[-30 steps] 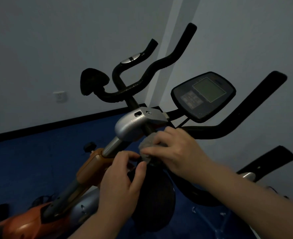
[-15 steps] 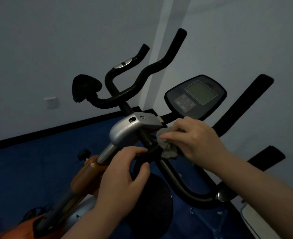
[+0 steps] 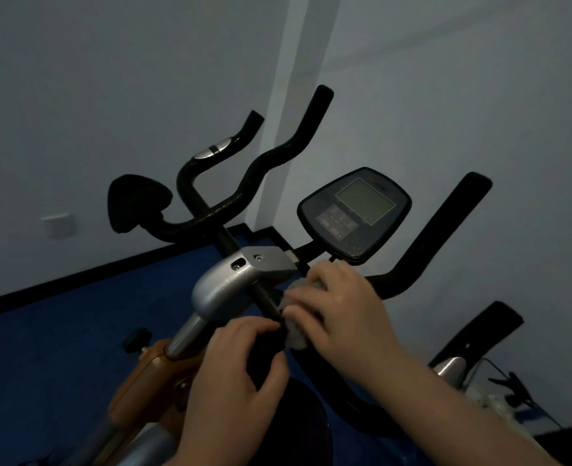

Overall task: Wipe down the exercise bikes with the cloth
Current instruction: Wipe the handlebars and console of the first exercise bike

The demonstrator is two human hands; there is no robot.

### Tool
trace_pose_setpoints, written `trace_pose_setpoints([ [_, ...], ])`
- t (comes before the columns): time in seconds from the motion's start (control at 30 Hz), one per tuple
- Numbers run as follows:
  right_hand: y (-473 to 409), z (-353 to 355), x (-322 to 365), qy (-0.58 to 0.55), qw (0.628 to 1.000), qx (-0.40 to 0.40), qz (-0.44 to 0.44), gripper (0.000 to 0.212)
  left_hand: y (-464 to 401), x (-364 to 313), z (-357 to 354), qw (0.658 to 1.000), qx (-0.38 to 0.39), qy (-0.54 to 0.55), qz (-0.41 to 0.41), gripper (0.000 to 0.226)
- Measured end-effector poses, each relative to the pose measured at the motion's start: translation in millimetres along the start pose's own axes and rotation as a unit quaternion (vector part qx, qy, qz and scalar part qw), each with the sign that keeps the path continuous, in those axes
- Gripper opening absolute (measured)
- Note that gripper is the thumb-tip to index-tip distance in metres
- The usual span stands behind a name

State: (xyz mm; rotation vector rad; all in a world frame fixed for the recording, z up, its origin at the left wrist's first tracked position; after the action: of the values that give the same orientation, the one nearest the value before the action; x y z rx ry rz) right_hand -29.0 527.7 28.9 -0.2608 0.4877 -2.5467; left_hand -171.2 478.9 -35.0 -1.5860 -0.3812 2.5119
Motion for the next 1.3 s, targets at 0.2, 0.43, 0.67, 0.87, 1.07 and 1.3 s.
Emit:
trace_pose_setpoints([
  [0.2,3,13,-16,0.005,0.999,-0.034,0.007,0.014,0,3,-1,1.0,0.005,-0.007,-0.009,0.027],
  [0.43,13,1,5,-0.036,0.998,-0.048,-0.009,0.011,-2,5,1,0.999,0.004,0.033,0.01,0.032],
  [0.67,11,27,-28,0.032,0.981,-0.136,-0.136,0.008,-5,1,-1,0.996,0.084,0.038,-0.015,0.046],
  [0.87,23,25,-24,0.036,0.983,-0.138,-0.12,0.009,-9,4,-1,0.991,0.123,0.039,-0.026,0.048],
  [1.07,9,10,10,0.027,0.988,-0.117,-0.095,0.011,-22,3,-1,0.986,0.153,0.058,-0.033,0.042],
  [1.3,22,52,-52,0.1,0.95,-0.174,-0.24,0.006,-47,-6,-11,0.975,0.197,0.081,-0.069,0.042],
])
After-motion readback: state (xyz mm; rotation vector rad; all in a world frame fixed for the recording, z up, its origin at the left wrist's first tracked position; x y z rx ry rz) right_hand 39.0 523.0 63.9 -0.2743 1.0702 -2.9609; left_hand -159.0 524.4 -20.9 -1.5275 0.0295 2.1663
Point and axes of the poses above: each hand's wrist, its own y-axis away from the middle knuckle, its own z-axis out of the back of the hand, x = y × z, the point moved 4 cm from there along -y, towards the middle knuckle
